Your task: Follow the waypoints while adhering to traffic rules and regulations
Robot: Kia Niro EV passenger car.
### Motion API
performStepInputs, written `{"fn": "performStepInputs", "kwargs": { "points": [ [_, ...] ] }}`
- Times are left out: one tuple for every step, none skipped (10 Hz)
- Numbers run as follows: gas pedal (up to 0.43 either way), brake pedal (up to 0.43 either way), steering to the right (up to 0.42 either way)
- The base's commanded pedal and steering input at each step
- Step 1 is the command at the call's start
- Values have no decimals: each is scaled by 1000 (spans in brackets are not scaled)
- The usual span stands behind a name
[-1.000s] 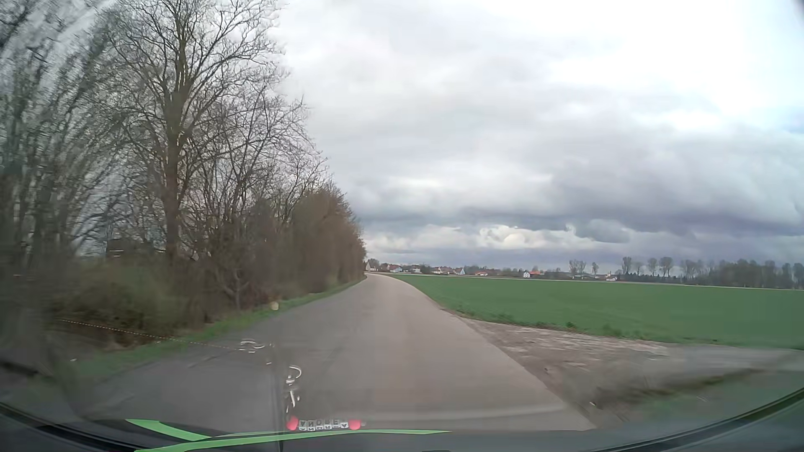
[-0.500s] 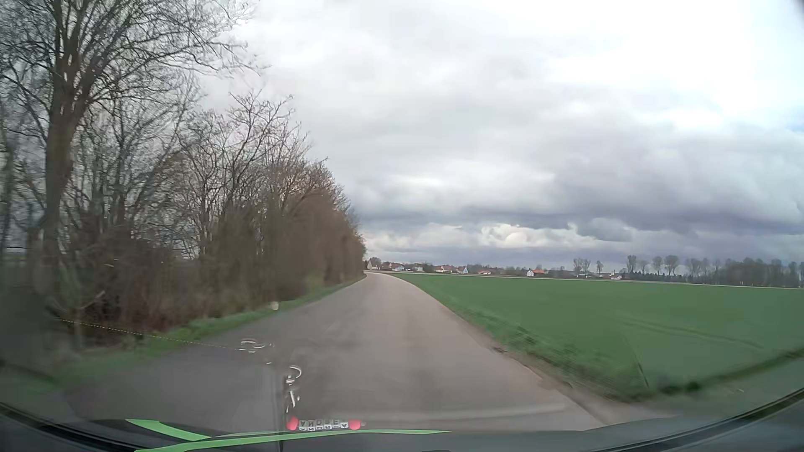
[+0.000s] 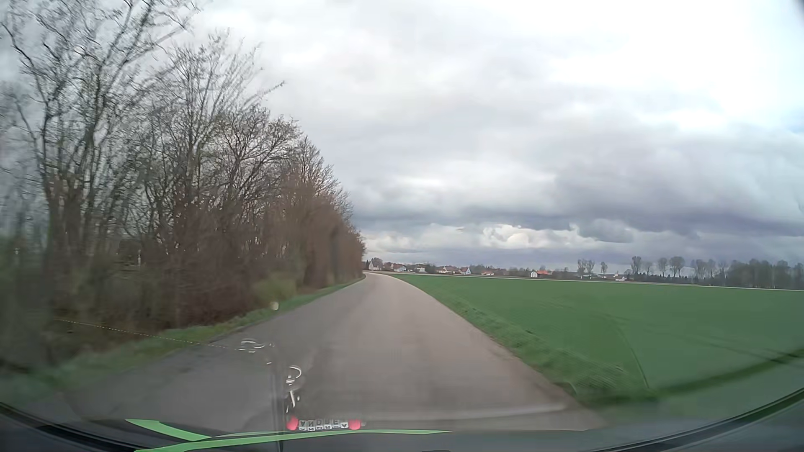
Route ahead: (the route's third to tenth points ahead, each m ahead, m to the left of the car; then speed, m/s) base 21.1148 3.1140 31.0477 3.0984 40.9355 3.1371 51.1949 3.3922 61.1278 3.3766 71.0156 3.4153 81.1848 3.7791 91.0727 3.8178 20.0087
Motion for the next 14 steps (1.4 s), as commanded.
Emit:
{"fn": "performStepInputs", "kwargs": {
  "points": [
    [240, 0, 4],
    [240, 0, 3],
    [240, 0, 3],
    [240, 0, 3],
    [240, 0, 3],
    [240, 0, 2],
    [240, 0, 1],
    [240, 0, 1],
    [240, 0, 0],
    [240, 0, 1],
    [240, 0, 0],
    [240, 0, 0],
    [240, 0, 0],
    [240, 0, 0]
  ]
}}
